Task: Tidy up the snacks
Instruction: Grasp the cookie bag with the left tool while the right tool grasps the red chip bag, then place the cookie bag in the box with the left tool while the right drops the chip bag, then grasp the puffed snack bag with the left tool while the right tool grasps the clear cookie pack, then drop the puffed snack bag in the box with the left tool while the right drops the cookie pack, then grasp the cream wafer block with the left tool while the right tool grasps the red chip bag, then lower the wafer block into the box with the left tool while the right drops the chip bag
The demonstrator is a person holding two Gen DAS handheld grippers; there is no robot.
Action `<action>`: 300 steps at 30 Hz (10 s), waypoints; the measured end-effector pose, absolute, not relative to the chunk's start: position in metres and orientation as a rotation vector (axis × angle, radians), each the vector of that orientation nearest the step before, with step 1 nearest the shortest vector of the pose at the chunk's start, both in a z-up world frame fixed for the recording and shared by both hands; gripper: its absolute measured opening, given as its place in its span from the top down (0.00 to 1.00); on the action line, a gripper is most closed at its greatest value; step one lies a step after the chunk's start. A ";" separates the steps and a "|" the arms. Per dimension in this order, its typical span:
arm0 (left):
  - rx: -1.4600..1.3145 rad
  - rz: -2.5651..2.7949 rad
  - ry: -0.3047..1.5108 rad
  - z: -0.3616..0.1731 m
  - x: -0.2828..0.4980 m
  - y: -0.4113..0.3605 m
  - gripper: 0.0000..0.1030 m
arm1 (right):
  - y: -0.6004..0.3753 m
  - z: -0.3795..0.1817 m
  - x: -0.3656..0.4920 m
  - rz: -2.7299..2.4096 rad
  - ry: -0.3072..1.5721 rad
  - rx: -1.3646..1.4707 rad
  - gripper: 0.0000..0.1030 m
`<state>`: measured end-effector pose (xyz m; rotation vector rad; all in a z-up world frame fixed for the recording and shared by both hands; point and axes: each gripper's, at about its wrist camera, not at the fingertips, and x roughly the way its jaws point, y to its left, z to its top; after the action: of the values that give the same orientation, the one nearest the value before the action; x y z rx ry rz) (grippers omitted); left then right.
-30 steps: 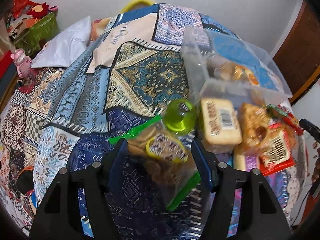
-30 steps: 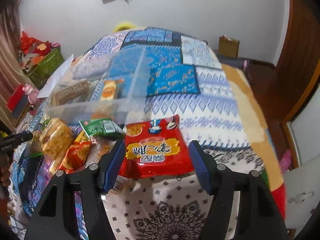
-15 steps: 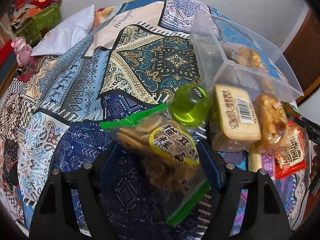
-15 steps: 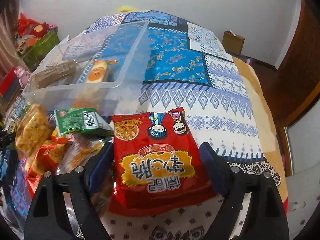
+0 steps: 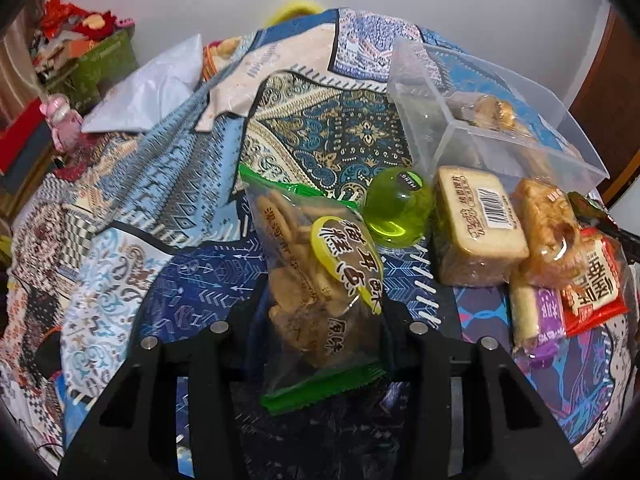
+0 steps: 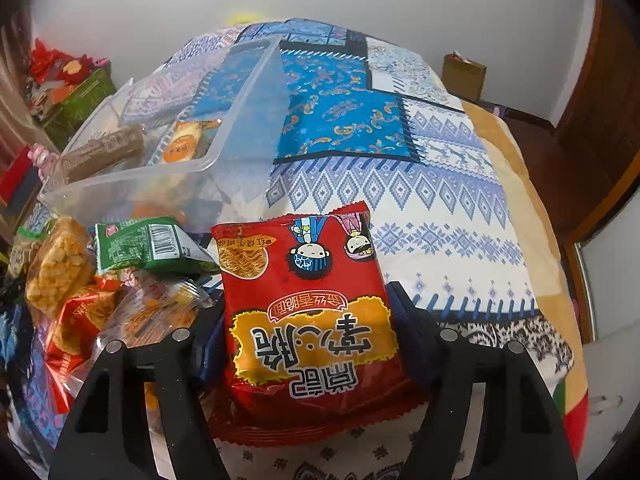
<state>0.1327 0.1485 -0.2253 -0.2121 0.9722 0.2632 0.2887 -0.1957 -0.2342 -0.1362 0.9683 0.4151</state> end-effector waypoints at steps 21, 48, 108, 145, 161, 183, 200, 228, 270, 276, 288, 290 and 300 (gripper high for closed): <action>-0.193 0.163 0.735 -0.126 0.139 0.122 0.58 | -0.180 -0.147 0.263 0.477 0.727 -0.091 0.36; -0.171 -0.040 0.765 -0.142 0.270 0.049 0.58 | -0.107 -0.171 0.326 0.545 0.782 -0.047 0.36; -0.230 -0.007 0.915 -0.173 0.170 0.063 0.38 | -0.166 -0.198 0.245 0.495 0.904 -0.106 0.22; -0.177 -0.055 0.908 -0.193 0.190 0.023 0.57 | -0.181 -0.217 0.232 0.499 0.908 -0.032 0.47; -0.207 -0.054 0.736 -0.126 0.180 0.038 0.57 | -0.184 -0.157 0.233 0.500 0.736 -0.018 0.47; -0.218 0.012 0.727 -0.136 0.259 0.059 0.57 | -0.099 -0.158 0.307 0.576 0.715 -0.073 0.47; -0.172 0.051 0.761 -0.159 0.282 0.065 0.52 | -0.077 -0.186 0.331 0.611 0.834 -0.117 0.45; -0.144 0.057 0.727 -0.113 0.171 0.079 0.43 | -0.112 -0.144 0.246 0.623 0.741 -0.129 0.39; -0.210 0.040 0.977 -0.219 0.203 0.081 0.46 | -0.106 -0.236 0.221 0.655 0.974 -0.058 0.68; -0.193 0.066 0.970 -0.228 0.209 0.077 0.47 | -0.110 -0.231 0.215 0.643 0.951 -0.068 0.71; -0.172 0.073 0.889 -0.201 0.170 0.072 0.47 | -0.125 -0.207 0.210 0.644 0.899 -0.035 0.72; -0.177 0.073 0.861 -0.189 0.161 0.073 0.47 | -0.126 -0.200 0.209 0.650 0.882 -0.029 0.72; -0.168 0.054 0.718 -0.133 0.152 0.075 0.47 | -0.118 -0.163 0.221 0.656 0.766 -0.027 0.72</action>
<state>0.1524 0.0745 -0.1325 -0.1682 0.7180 0.0537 0.2206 -0.1183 -0.1625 -0.0266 0.7660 0.6561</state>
